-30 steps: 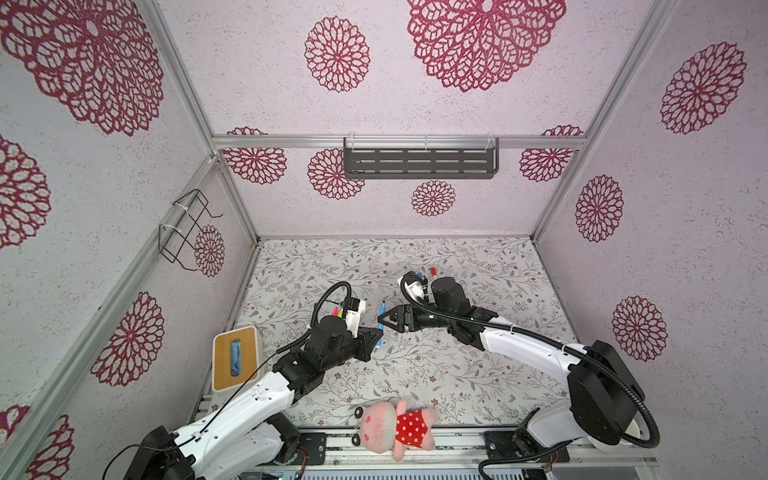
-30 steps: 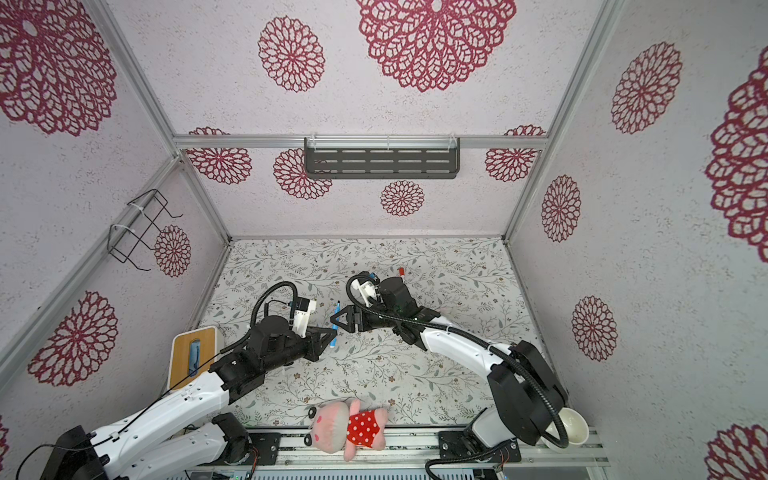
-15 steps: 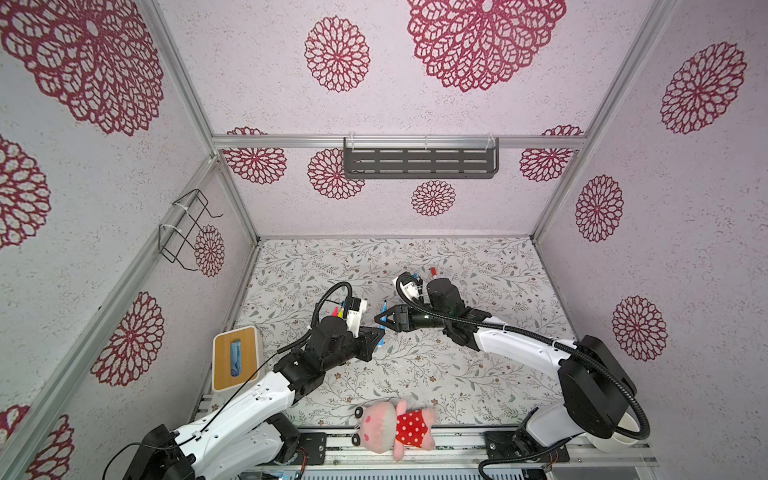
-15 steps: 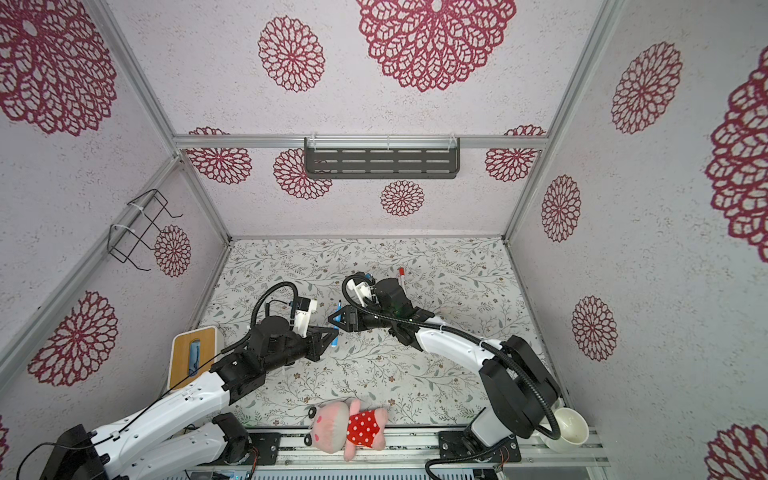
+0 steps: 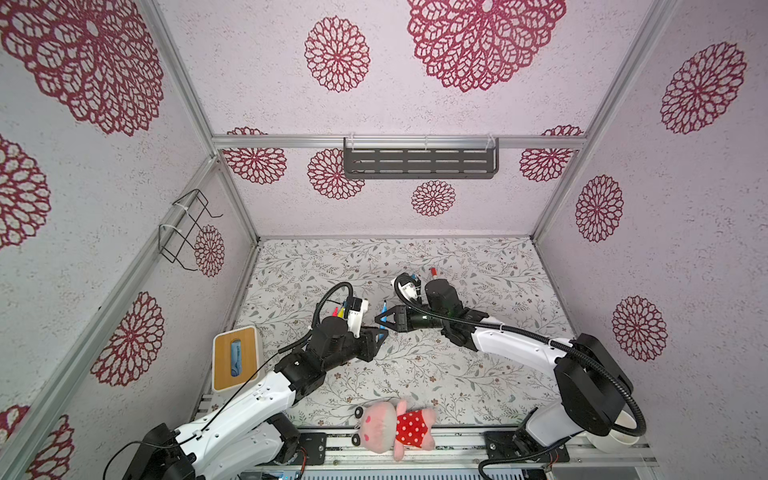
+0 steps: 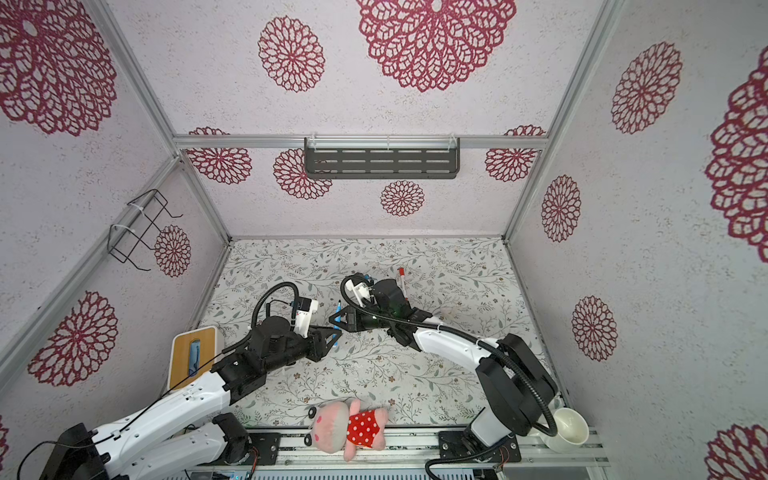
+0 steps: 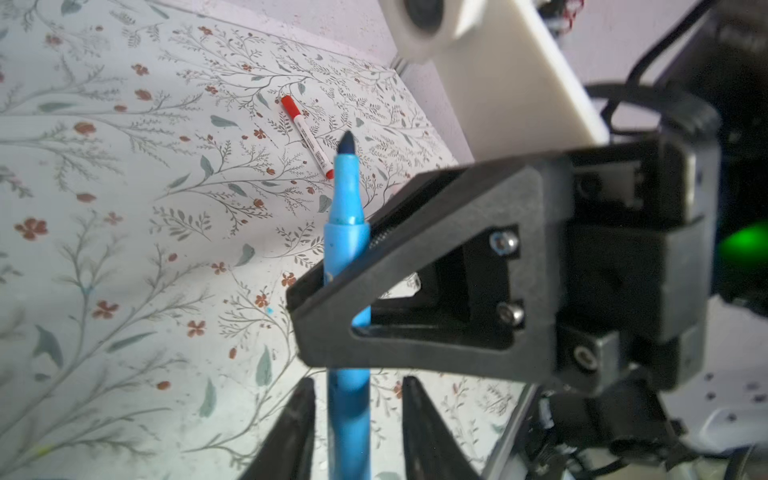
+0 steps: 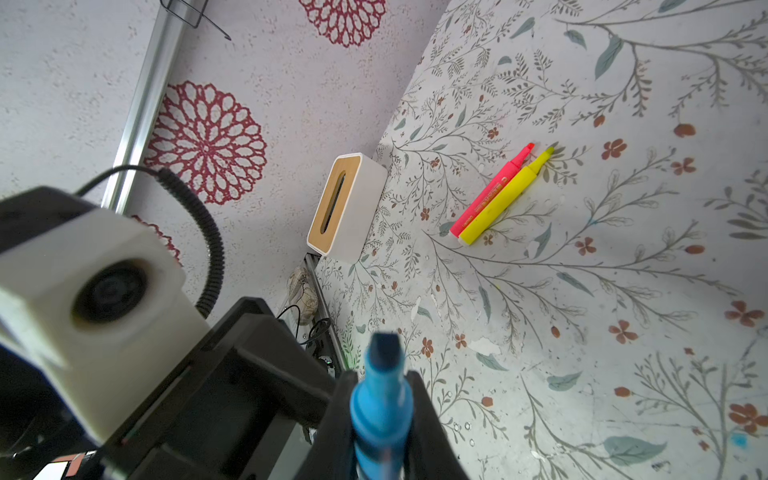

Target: Insert the pens into the pen caps

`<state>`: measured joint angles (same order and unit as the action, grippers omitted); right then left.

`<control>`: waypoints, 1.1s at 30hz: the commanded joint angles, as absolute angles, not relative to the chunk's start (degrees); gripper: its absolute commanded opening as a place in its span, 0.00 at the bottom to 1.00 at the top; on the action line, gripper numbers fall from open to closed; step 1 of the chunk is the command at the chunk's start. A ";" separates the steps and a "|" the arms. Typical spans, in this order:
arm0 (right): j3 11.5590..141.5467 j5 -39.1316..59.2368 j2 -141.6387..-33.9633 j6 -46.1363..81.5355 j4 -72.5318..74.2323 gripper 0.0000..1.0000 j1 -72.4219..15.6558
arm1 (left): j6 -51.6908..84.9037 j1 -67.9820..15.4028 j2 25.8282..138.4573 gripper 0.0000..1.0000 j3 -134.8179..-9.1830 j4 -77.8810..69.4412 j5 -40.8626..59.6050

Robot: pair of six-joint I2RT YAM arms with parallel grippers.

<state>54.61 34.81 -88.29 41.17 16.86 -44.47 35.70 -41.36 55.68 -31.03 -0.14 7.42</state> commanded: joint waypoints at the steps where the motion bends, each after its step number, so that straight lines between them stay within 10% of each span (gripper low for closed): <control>1: 55.72 35.77 -87.59 40.96 19.02 0.11 -44.82 | 34.14 -41.55 54.16 0.55 -30.41 -0.13 6.66; 11: 55.74 35.95 -86.66 40.74 19.21 0.08 -44.82 | 34.45 -41.48 55.58 0.57 -30.16 -1.23 12.42; 33: 57.04 37.17 -86.48 38.36 16.66 0.10 -45.87 | 36.39 -39.68 57.83 0.30 -30.06 -4.04 16.77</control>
